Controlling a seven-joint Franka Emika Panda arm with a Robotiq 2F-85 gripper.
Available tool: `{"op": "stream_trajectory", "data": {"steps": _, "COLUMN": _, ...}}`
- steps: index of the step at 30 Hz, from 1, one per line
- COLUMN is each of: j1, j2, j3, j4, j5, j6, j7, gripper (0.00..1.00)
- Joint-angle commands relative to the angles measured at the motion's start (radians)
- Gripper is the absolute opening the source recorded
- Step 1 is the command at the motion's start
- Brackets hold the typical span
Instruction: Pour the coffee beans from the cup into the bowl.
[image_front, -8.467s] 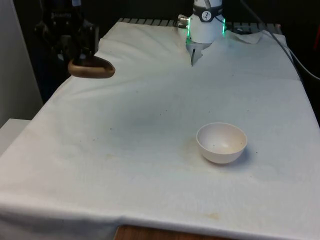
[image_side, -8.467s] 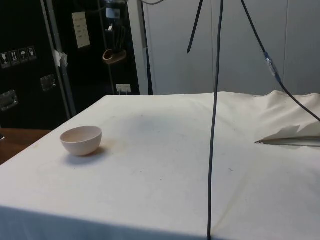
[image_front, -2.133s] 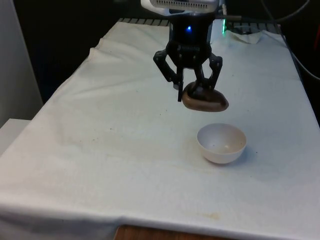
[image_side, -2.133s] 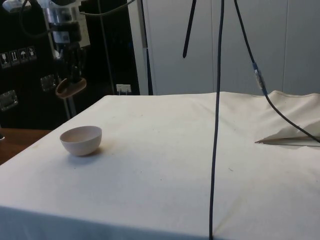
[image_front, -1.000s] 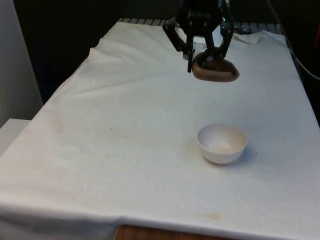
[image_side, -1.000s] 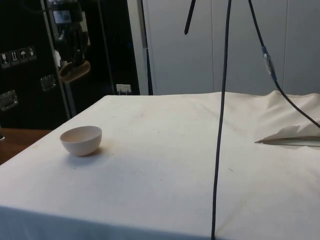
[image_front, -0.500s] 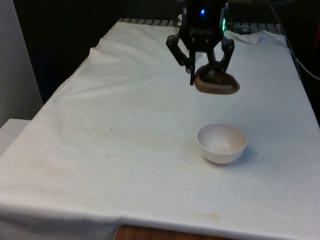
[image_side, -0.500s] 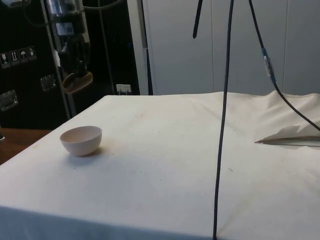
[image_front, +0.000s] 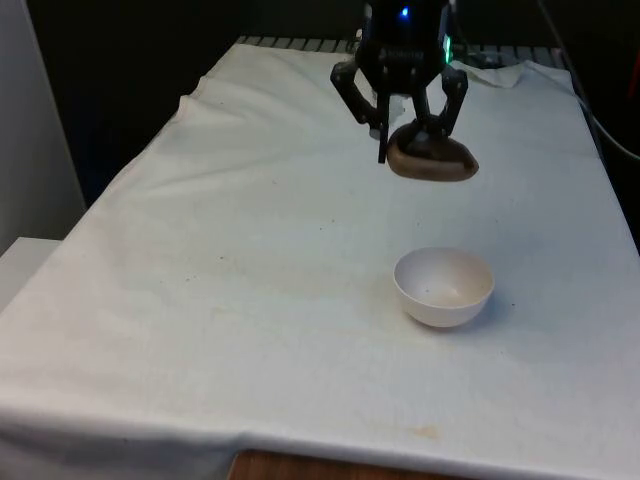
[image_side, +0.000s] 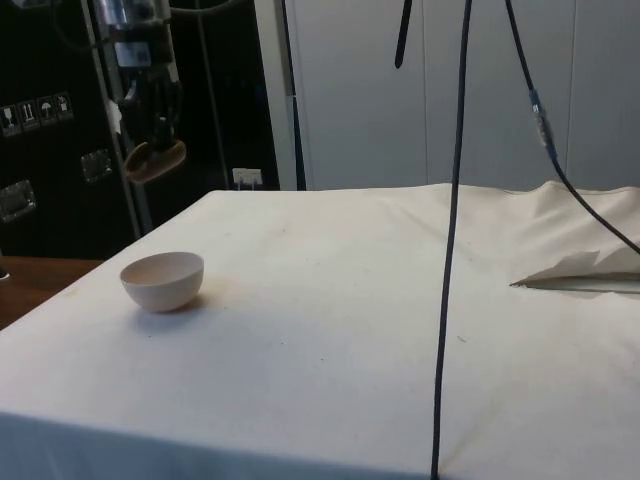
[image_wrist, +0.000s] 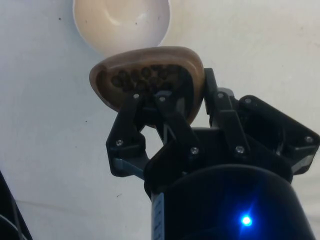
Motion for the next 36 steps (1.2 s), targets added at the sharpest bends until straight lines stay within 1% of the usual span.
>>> {"op": "stream_trajectory", "data": {"steps": 1, "j1": 0.006, "j2": -0.036, "j3": -0.002, "j4": -0.042, "j5": -0.006, "j6": 0.015, "j7": -0.003, "gripper": 0.01}}
{"op": "stream_trajectory", "data": {"steps": 2, "j1": 0.0, "j2": -0.006, "j3": 0.001, "j4": -0.003, "j5": -0.003, "j6": -0.002, "j7": 0.0, "gripper": 0.01}}
{"op": "stream_trajectory", "data": {"steps": 3, "j1": 0.005, "j2": -0.041, "j3": 0.0, "j4": -0.043, "j5": -0.008, "j6": 0.014, "j7": -0.003, "gripper": 0.01}}
{"op": "stream_trajectory", "data": {"steps": 11, "j1": 0.002, "j2": -0.06, "j3": 0.016, "j4": -0.137, "j5": -0.017, "j6": 0.093, "j7": 0.0, "gripper": 0.01}}
{"op": "stream_trajectory", "data": {"steps": 12, "j1": -0.005, "j2": -0.033, "j3": 0.02, "j4": -0.097, "j5": -0.013, "j6": 0.064, "j7": 0.0, "gripper": 0.01}}
{"op": "stream_trajectory", "data": {"steps": 13, "j1": 0.002, "j2": -0.062, "j3": 0.017, "j4": -0.148, "j5": -0.018, "j6": 0.103, "j7": 0.001, "gripper": 0.01}}
{"op": "stream_trajectory", "data": {"steps": 16, "j1": 0.004, "j2": -0.066, "j3": 0.019, "j4": -0.178, "j5": -0.026, "j6": 0.138, "j7": 0.006, "gripper": 0.01}}
{"op": "stream_trajectory", "data": {"steps": 20, "j1": 0.003, "j2": -0.068, "j3": 0.022, "j4": -0.194, "j5": -0.047, "j6": 0.163, "j7": 0.014, "gripper": 0.01}}
{"op": "stream_trajectory", "data": {"steps": 21, "j1": 0.003, "j2": -0.069, "j3": 0.024, "j4": -0.2, "j5": -0.063, "j6": 0.173, "j7": 0.019, "gripper": 0.01}}
{"op": "stream_trajectory", "data": {"steps": 22, "j1": -0.006, "j2": -0.047, "j3": 0.03, "j4": -0.165, "j5": -0.052, "j6": 0.143, "j7": 0.014, "gripper": 0.01}}
{"op": "stream_trajectory", "data": {"steps": 23, "j1": 0.003, "j2": -0.07, "j3": 0.024, "j4": -0.203, "j5": -0.072, "j6": 0.176, "j7": 0.022, "gripper": 0.01}}
{"op": "stream_trajectory", "data": {"steps": 24, "j1": 0.003, "j2": -0.07, "j3": 0.024, "j4": -0.203, "j5": -0.072, "j6": 0.176, "j7": 0.022, "gripper": 0.01}}
{"op": "stream_trajectory", "data": {"steps": 25, "j1": 0.003, "j2": -0.073, "j3": 0.026, "j4": -0.208, "j5": -0.093, "j6": 0.182, "j7": 0.029, "gripper": 0.01}}
{"op": "stream_trajectory", "data": {"steps": 30, "j1": 0.001, "j2": -0.084, "j3": 0.034, "j4": -0.227, "j5": -0.149, "j6": 0.19, "j7": 0.053, "gripper": 0.01}}
{"op": "stream_trajectory", "data": {"steps": 31, "j1": 0.0, "j2": -0.088, "j3": 0.04, "j4": -0.233, "j5": -0.172, "j6": 0.19, "j7": 0.065, "gripper": 0.01}}
{"op": "stream_trajectory", "data": {"steps": 32, "j1": -0.008, "j2": -0.082, "j3": 0.047, "j4": -0.22, "j5": -0.164, "j6": 0.169, "j7": 0.059, "gripper": 0.01}}
{"op": "stream_trajectory", "data": {"steps": 33, "j1": 0.0, "j2": -0.091, "j3": 0.042, "j4": -0.236, "j5": -0.185, "j6": 0.19, "j7": 0.073, "gripper": 0.01}}
{"op": "stream_trajectory", "data": {"steps": 36, "j1": -0.002, "j2": -0.095, "j3": 0.05, "j4": -0.243, "j5": -0.221, "j6": 0.188, "j7": 0.095, "gripper": 0.01}}
